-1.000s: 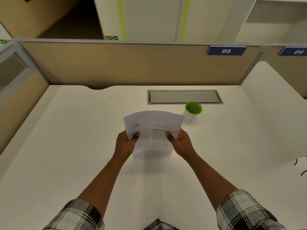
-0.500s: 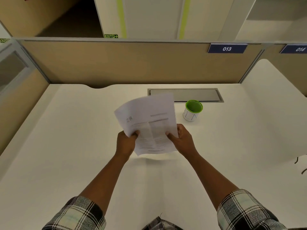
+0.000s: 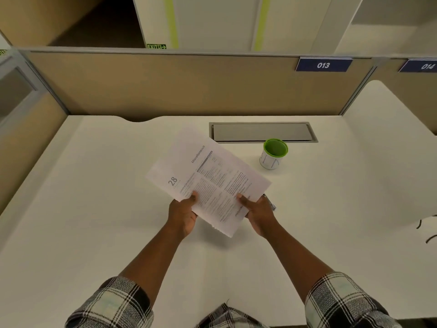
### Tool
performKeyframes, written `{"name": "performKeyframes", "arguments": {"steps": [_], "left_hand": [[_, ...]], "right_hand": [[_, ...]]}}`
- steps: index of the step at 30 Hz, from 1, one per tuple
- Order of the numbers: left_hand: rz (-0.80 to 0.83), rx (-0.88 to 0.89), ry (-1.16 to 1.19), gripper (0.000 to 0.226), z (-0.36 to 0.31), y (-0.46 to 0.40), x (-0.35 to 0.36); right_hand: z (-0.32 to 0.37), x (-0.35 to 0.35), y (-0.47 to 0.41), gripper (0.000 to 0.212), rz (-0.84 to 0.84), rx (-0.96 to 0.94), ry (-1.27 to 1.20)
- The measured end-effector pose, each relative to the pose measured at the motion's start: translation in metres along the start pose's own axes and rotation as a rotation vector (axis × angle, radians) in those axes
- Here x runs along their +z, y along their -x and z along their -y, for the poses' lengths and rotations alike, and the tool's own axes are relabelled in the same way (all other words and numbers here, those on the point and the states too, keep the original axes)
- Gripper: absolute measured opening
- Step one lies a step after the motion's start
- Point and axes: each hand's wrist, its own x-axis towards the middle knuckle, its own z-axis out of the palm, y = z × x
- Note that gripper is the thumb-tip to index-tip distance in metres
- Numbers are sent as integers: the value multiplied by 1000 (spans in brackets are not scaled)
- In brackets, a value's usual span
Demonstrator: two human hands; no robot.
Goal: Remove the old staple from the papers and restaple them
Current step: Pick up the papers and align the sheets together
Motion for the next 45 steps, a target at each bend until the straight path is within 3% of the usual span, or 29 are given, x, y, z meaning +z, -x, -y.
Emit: {"name": "performKeyframes", "arguments": {"steps": [4,6,11,15,22,31,40,45], "left_hand": [[-133,-45,22,19,-16,-9,-20],[-166,-21,-27,20,-29,-15,-32],[0,33,-459,43,-49,-21,-55],[-21,233,-749,26,-42,-20,-48],[-133,440,-717,26,-34,-12,-45],[-98,481,-736,29,-29,-10,-43],[-105,347,-731,28,-20,-16,-54],[-175,417,-913,16,-30,-23,-47]], "right_hand": [[10,-16,-3,31,-136,-7,199],[16,-28,-7,29,-172,-11,311],[24,-42,-14,26,-159,-41,533],[22,-36,-14,23,-162,-110,601],[12,-29,-8,19,-161,-228,491],[4,-26,-12,22,-149,-245,478],[-1,-29,-14,16,-105,-260,555],[5,-28,-17,20,-200,-222,562]]}}
